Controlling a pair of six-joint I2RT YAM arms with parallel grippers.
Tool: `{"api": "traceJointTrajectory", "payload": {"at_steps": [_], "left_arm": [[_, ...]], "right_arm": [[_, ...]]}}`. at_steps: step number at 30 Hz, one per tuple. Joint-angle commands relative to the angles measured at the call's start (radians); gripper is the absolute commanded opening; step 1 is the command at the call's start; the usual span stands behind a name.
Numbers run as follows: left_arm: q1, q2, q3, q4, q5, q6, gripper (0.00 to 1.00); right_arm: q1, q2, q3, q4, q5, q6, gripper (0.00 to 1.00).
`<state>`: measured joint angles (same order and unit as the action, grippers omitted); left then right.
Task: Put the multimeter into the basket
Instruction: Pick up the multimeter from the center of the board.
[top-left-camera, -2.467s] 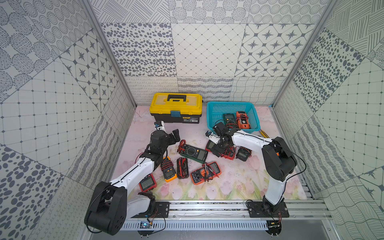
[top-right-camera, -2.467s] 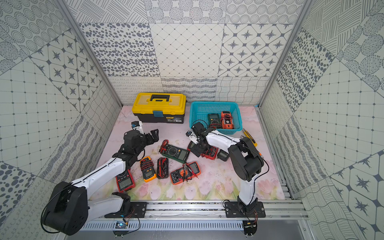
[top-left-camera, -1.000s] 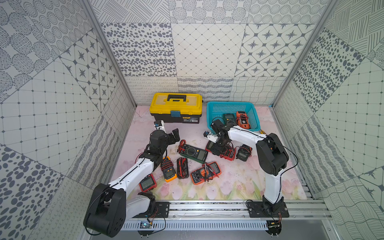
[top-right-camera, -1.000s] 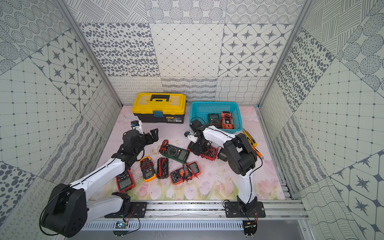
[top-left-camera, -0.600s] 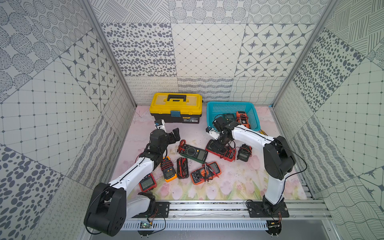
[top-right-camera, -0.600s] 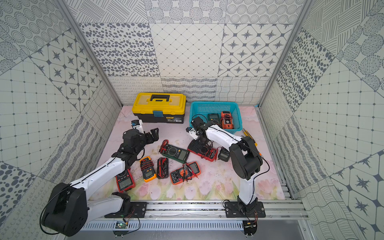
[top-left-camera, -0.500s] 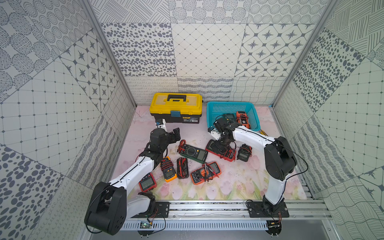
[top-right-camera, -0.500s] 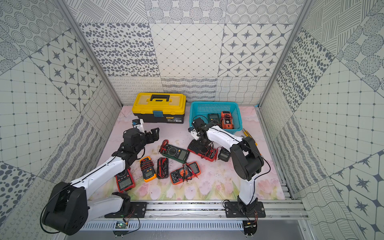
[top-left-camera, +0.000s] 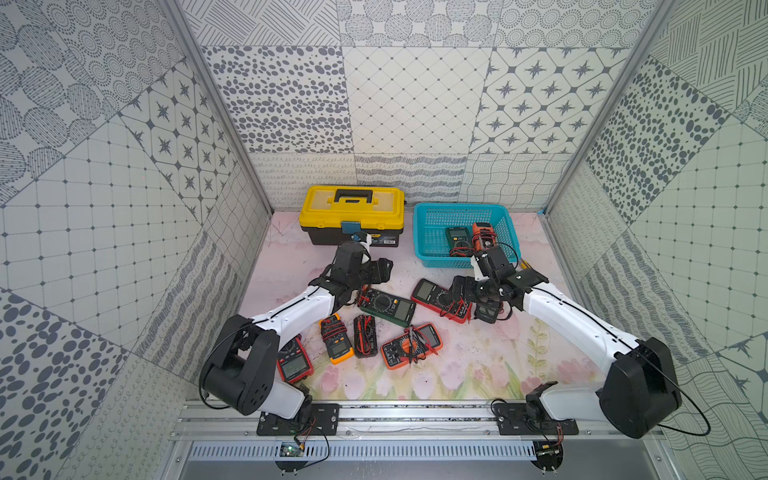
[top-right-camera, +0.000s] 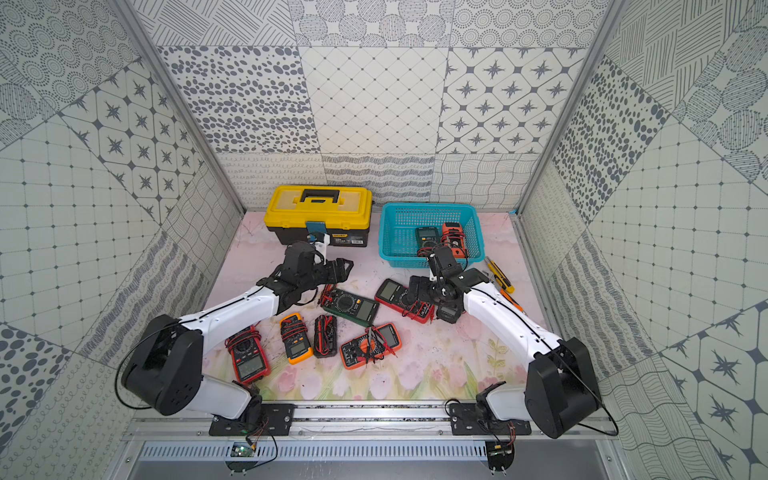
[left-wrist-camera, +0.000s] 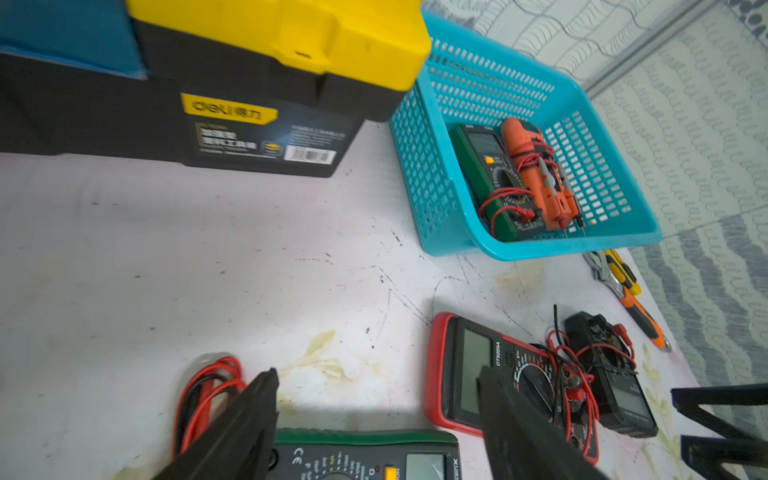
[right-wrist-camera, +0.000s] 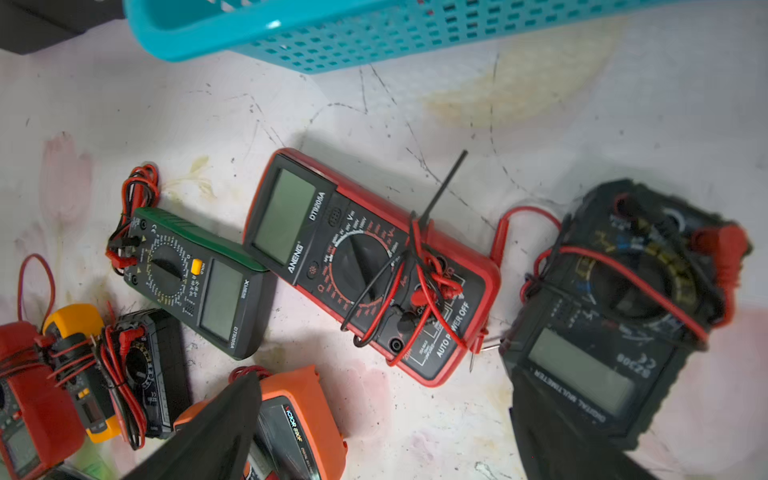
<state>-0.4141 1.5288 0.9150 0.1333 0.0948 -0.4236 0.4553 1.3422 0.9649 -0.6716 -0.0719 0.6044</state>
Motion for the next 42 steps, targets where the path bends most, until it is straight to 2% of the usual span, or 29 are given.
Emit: {"api": "traceJointTrajectory", "payload": {"at_steps": [1,7,12,16,27,34,36,42], "left_arm": [[-0.059,0.131,0.094,-0.065,0.105,-0.022,0.75],[-0.090,0.255,0.161,-0.047,0.125,-0.027,0.70],[-0.101,0.346,0.219,-0.072,0.142,-0.021,0.65],[-0.104,0.399,0.252,-0.095,0.138,-0.018,0.54],[-0.114,0.485,0.308,-0.150,0.183,0.003,0.40],[-0.117,0.517,0.306,-0.145,0.220,-0.006,0.26],[-0.119,0.521,0.305,-0.136,0.227,-0.012,0.25],[-0.118,0.524,0.301,-0.112,0.235,-0.028,0.25]], "right_arm": [[-0.007,-0.014,-0.086,0.138,-0.079,0.197,0.98],[-0.011,0.033,-0.208,0.296,-0.138,0.295,0.98],[-0.031,0.077,-0.244,0.327,-0.097,0.316,0.99],[-0.062,0.078,-0.286,0.353,-0.067,0.329,0.98],[-0.089,0.157,-0.390,0.723,-0.206,0.403,0.98],[-0.090,0.182,-0.452,0.991,-0.308,0.468,0.88],[-0.090,0.160,-0.462,1.055,-0.334,0.469,0.85],[-0.089,0.089,-0.453,1.120,-0.392,0.437,0.68]]}}
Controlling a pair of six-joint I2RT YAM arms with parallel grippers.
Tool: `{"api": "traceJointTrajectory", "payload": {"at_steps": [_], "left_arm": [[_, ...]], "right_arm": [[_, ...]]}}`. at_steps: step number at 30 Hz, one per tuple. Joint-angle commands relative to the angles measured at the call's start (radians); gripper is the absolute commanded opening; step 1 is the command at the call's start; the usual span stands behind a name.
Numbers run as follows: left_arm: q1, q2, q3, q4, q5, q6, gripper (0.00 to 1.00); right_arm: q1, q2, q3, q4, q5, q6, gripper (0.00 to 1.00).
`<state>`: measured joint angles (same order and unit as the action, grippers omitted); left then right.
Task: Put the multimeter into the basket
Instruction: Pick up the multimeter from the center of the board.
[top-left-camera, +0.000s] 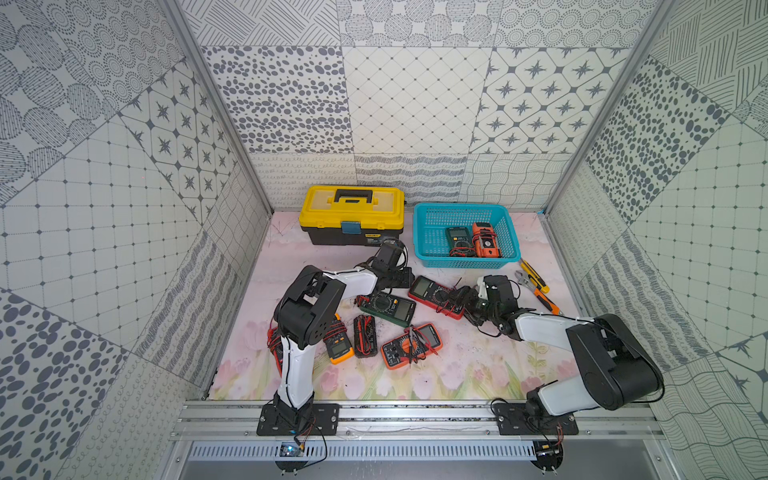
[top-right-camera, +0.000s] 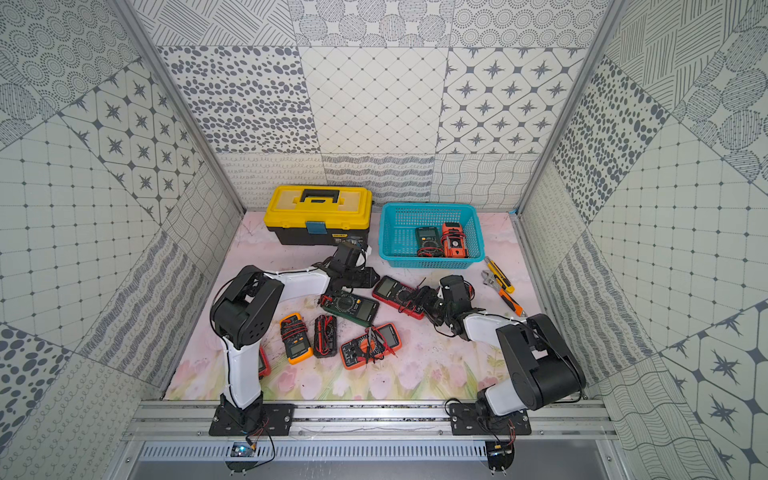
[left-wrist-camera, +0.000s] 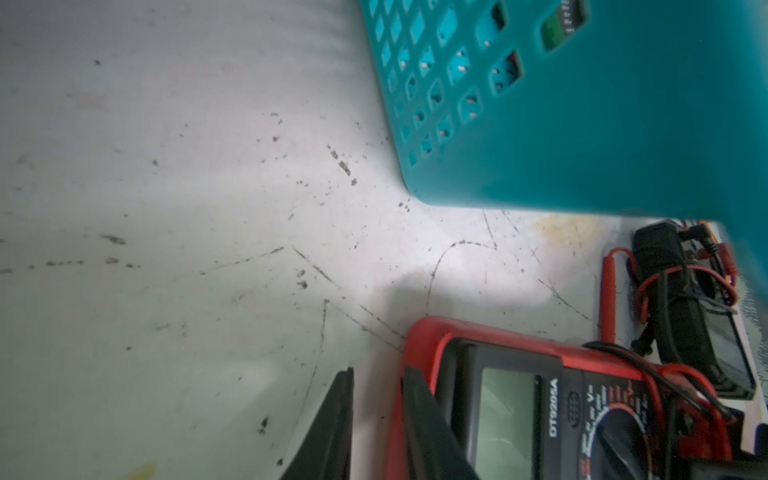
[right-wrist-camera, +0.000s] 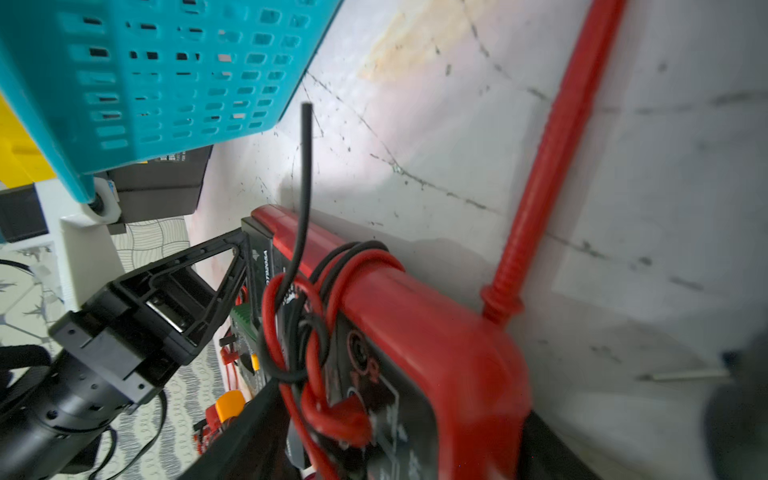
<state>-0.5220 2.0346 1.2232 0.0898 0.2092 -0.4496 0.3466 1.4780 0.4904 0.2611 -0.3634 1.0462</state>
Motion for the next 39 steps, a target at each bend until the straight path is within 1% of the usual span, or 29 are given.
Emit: {"api": "traceJointTrajectory", "payload": {"at_steps": [1,8,11,12,15,20,23,25,26,29,31,34,37,39], "left_arm": [[-0.010,0.019,-0.009,-0.064,0.121,-0.006,0.24],[-0.011,0.016,-0.021,-0.042,0.129,-0.016,0.25],[-0.012,0.012,-0.022,-0.042,0.127,-0.016,0.25],[-0.012,0.010,-0.023,-0.039,0.127,-0.017,0.25],[-0.010,0.001,-0.031,-0.032,0.121,-0.018,0.25],[-0.009,-0.029,-0.053,-0.019,0.093,-0.030,0.25],[-0.005,-0.071,-0.086,0.010,0.059,-0.054,0.31],[0.003,-0.119,-0.124,0.051,0.025,-0.086,0.36],[0.006,-0.143,-0.148,0.074,0.002,-0.096,0.39],[0.017,-0.239,-0.213,0.130,-0.080,-0.113,0.44],[0.023,-0.311,-0.244,0.139,-0.142,-0.109,0.45],[0.028,-0.408,-0.283,0.132,-0.239,-0.085,0.47],[0.030,-0.490,-0.310,0.110,-0.319,-0.052,0.49],[0.032,-0.532,-0.327,0.104,-0.349,-0.035,0.51]], "right_arm": [[0.019,-0.054,0.020,0.200,-0.110,-0.006,0.66],[0.031,-0.077,0.002,0.298,-0.134,-0.005,0.60],[0.036,-0.065,0.009,0.293,-0.124,-0.011,0.58],[0.037,-0.059,0.010,0.290,-0.119,-0.008,0.55],[0.037,-0.051,0.013,0.282,-0.114,-0.005,0.42],[0.038,-0.105,0.004,0.213,-0.083,-0.021,0.31],[0.038,-0.178,-0.003,0.168,-0.072,-0.027,0.23],[0.038,-0.237,0.000,0.120,-0.058,-0.034,0.12],[0.037,-0.264,0.003,0.099,-0.051,-0.036,0.09],[0.038,-0.360,0.020,0.019,-0.020,-0.044,0.09],[0.038,-0.415,0.044,-0.029,-0.005,-0.045,0.08],[0.038,-0.475,0.087,-0.048,0.008,-0.030,0.04],[0.039,-0.511,0.145,-0.068,0.048,-0.033,0.00],[0.040,-0.514,0.188,-0.069,0.082,-0.040,0.00]]}}
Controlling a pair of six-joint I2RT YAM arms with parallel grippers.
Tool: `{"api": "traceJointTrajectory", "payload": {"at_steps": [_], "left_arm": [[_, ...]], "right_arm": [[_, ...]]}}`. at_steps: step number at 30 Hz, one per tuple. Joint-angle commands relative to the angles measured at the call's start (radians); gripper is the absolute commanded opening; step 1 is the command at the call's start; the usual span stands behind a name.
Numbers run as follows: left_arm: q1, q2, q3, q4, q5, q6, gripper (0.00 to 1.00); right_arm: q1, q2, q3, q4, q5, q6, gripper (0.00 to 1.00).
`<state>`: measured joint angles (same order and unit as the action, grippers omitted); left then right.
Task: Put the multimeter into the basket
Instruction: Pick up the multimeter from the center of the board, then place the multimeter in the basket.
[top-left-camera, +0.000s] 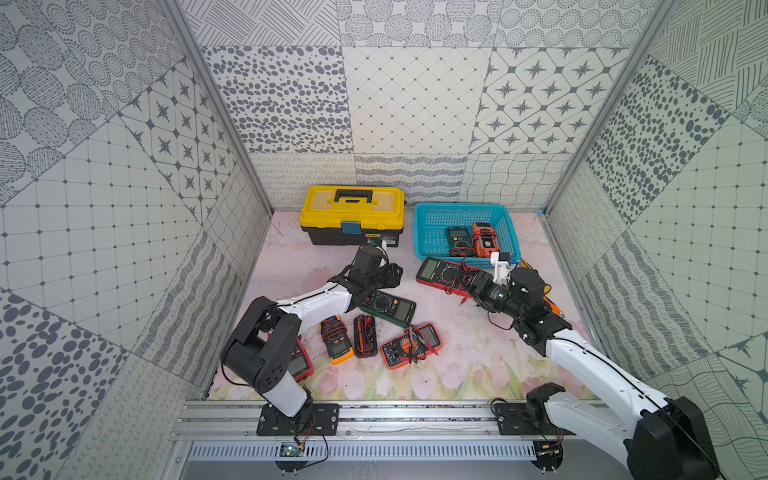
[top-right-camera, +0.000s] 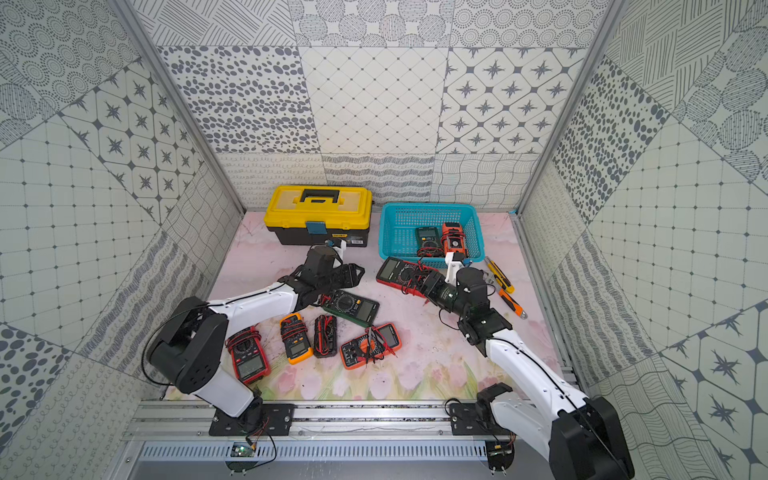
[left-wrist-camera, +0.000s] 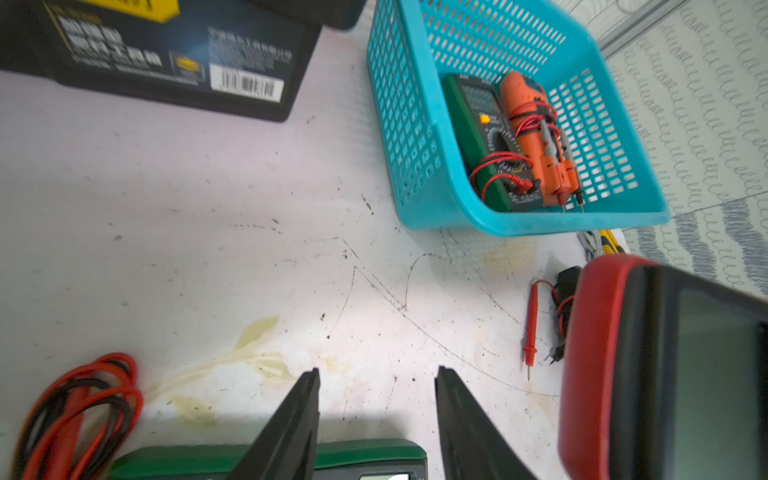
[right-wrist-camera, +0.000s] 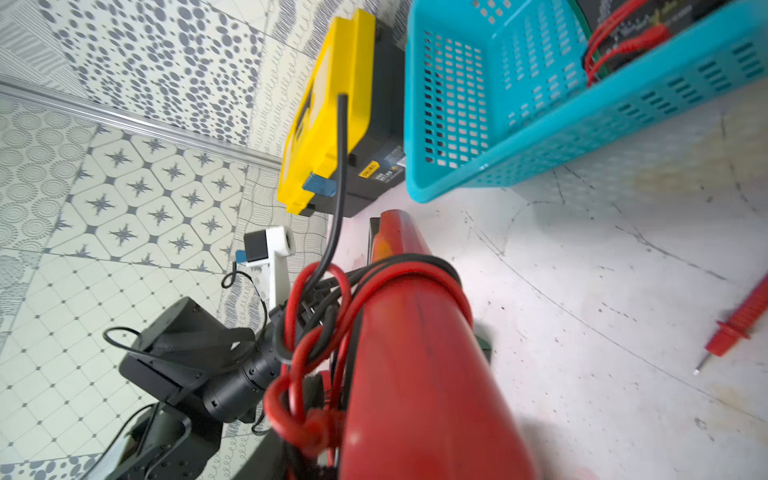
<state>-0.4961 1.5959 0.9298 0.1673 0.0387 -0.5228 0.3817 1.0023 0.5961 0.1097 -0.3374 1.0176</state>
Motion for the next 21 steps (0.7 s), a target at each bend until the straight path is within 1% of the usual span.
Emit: {"api": "traceJointTrajectory", "payload": {"at_steps": [1,3,5,9,11,14,16,18,21], "left_arm": [[0.008,-0.111,-0.042,0.025,-0.189,0.045,0.53],[0.008,-0.138,-0.056,0.027,-0.200,0.050,0.58],[0.008,-0.154,-0.069,0.033,-0.196,0.053,0.65],[0.009,-0.159,-0.075,0.028,-0.178,0.052,0.67],[0.009,-0.155,-0.075,0.020,-0.170,0.052,0.67],[0.008,-0.153,-0.076,0.018,-0.154,0.055,0.67],[0.008,-0.150,-0.073,0.017,-0.140,0.065,0.67],[0.009,-0.148,-0.069,0.006,-0.134,0.077,0.67],[0.009,-0.147,-0.068,-0.005,-0.125,0.097,0.67]], "right_arm": [[0.005,-0.032,0.110,0.084,0.080,-0.019,0.00],[0.008,-0.011,0.162,0.075,0.140,-0.033,0.00],[0.017,0.022,0.213,0.054,0.234,-0.040,0.00],[0.048,0.122,0.301,0.048,0.439,-0.023,0.00],[0.066,0.194,0.349,0.052,0.511,-0.014,0.00],[0.081,0.327,0.448,0.042,0.565,-0.012,0.00],[0.086,0.419,0.510,0.055,0.574,-0.011,0.00],[0.089,0.488,0.556,0.057,0.581,0.002,0.00],[0.100,0.552,0.575,0.074,0.648,0.030,0.00]]}}
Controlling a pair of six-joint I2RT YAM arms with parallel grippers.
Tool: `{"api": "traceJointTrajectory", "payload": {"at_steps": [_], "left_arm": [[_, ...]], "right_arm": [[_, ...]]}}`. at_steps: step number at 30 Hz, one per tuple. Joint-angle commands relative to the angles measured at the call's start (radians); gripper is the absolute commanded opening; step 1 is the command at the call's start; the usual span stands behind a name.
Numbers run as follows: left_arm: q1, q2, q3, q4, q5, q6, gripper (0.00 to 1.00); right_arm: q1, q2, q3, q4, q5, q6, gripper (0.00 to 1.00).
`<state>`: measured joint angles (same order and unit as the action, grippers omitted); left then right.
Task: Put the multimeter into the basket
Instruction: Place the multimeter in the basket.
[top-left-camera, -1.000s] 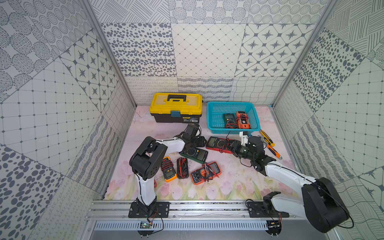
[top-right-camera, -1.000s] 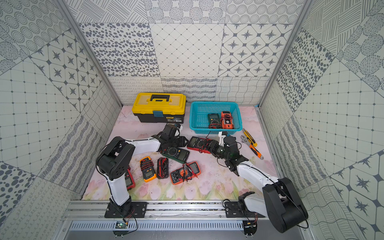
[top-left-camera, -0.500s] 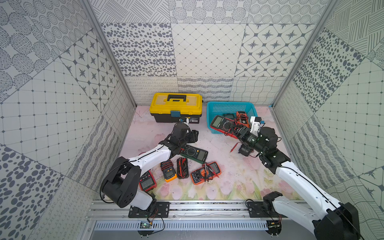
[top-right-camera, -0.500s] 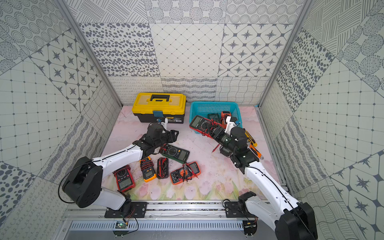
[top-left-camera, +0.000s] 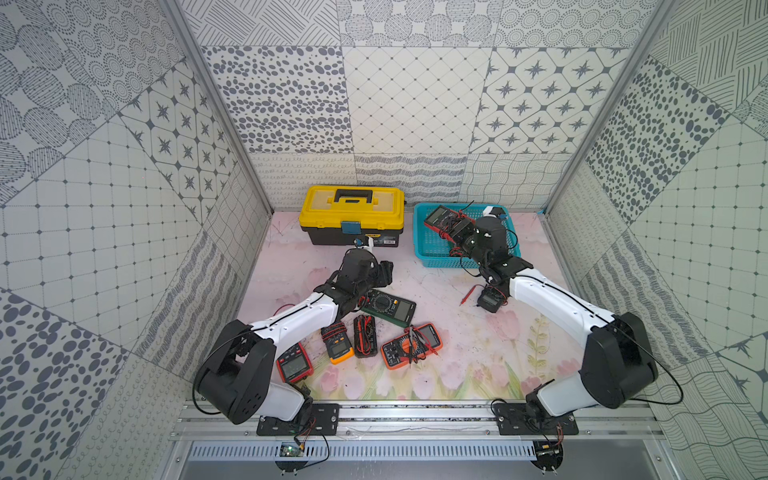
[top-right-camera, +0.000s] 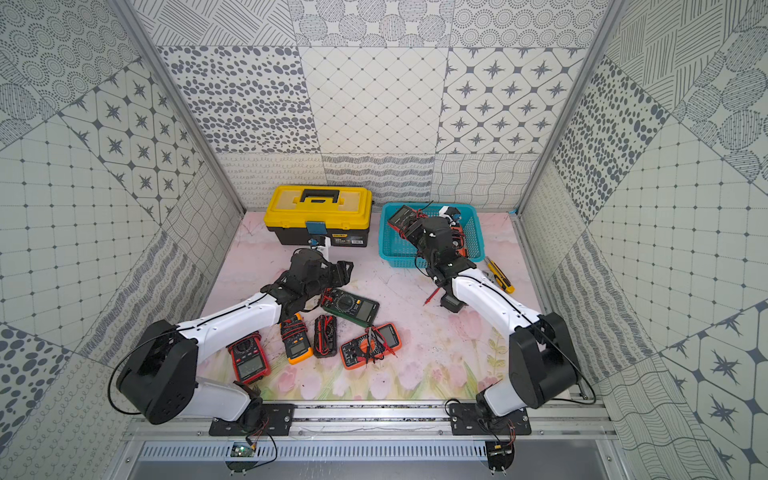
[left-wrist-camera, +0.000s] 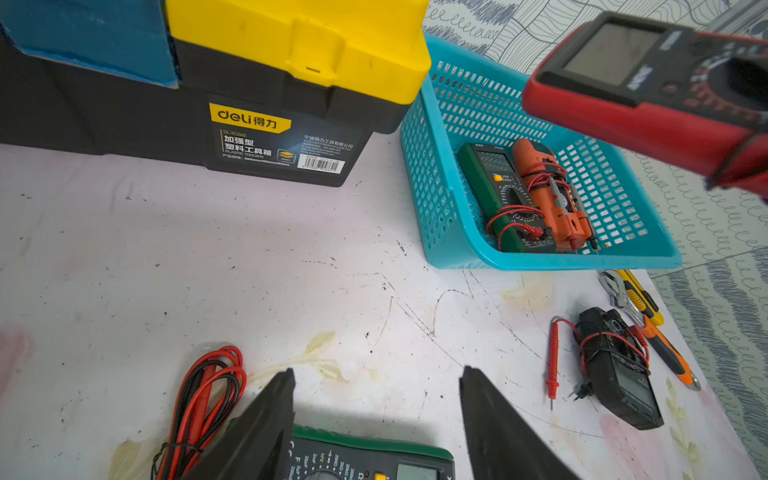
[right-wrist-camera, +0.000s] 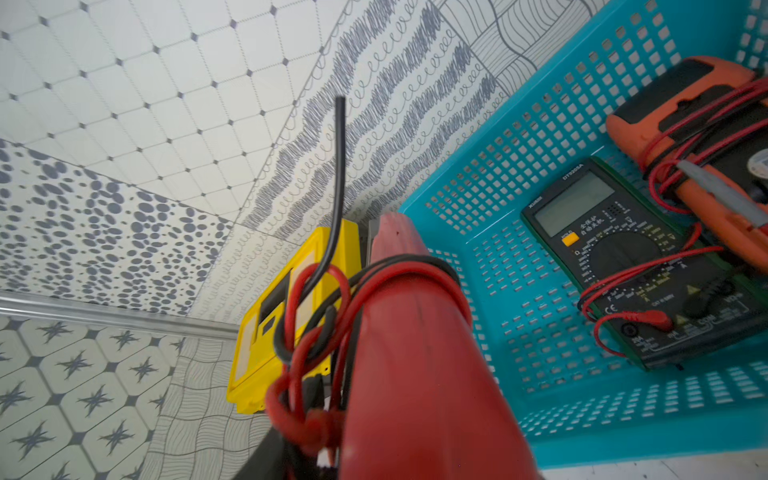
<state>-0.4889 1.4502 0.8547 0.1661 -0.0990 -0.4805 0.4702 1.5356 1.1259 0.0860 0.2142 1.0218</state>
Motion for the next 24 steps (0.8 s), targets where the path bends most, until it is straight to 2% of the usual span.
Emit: {"api": "traceJointTrajectory", "payload": {"at_steps": [1,11,17,24], "left_arm": [[0.001,0.001,0.006,-0.006,0.014,0.058,0.67],[0.001,0.028,0.018,-0.007,0.045,0.053,0.67],[0.002,0.033,0.018,-0.007,0.056,0.048,0.67],[0.001,0.041,0.015,-0.005,0.060,0.051,0.66]], "right_arm": [[0.016,0.030,0.044,0.110,0.116,0.032,0.00],[0.055,0.229,0.137,0.168,0.235,0.082,0.00],[0.069,0.298,0.189,0.166,0.318,0.077,0.00],[0.069,0.384,0.254,0.155,0.317,0.114,0.00]]}}
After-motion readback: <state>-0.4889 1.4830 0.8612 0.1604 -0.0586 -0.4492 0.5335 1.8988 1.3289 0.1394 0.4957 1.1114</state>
